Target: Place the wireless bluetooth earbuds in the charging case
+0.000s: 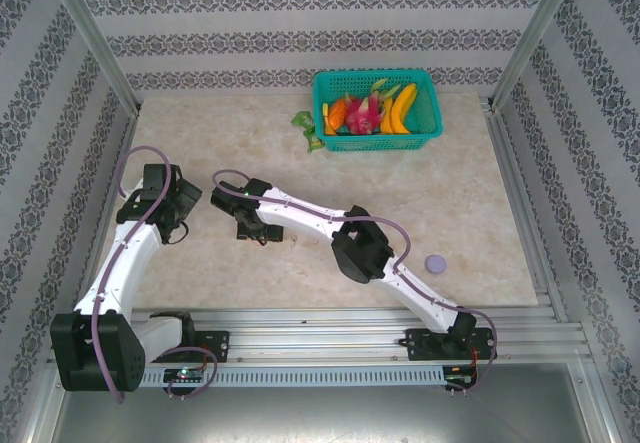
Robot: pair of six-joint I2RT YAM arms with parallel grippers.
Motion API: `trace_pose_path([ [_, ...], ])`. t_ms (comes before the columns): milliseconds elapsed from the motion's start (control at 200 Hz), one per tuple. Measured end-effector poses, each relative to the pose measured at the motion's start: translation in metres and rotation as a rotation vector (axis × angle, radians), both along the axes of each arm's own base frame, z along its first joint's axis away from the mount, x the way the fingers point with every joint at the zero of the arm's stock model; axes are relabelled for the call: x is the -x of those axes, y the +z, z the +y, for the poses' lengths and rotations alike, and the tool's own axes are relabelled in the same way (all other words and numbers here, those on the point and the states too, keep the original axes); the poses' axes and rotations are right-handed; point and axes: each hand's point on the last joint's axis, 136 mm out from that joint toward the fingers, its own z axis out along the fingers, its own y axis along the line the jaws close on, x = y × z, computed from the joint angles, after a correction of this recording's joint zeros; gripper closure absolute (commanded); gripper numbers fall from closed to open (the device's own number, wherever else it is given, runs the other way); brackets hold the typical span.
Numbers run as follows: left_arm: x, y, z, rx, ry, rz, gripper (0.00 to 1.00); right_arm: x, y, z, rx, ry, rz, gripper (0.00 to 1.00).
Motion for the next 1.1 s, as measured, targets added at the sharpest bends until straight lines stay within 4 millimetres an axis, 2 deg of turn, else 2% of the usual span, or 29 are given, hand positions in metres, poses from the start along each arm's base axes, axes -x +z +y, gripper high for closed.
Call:
trace_pose_path([
  [1099,-0.0005,-0.0027,-0.0007,0.003,-0.002,-0.003,0.0,0.0037,-0.0011,0.0005,0.025,-0.03,0.008,0.37],
])
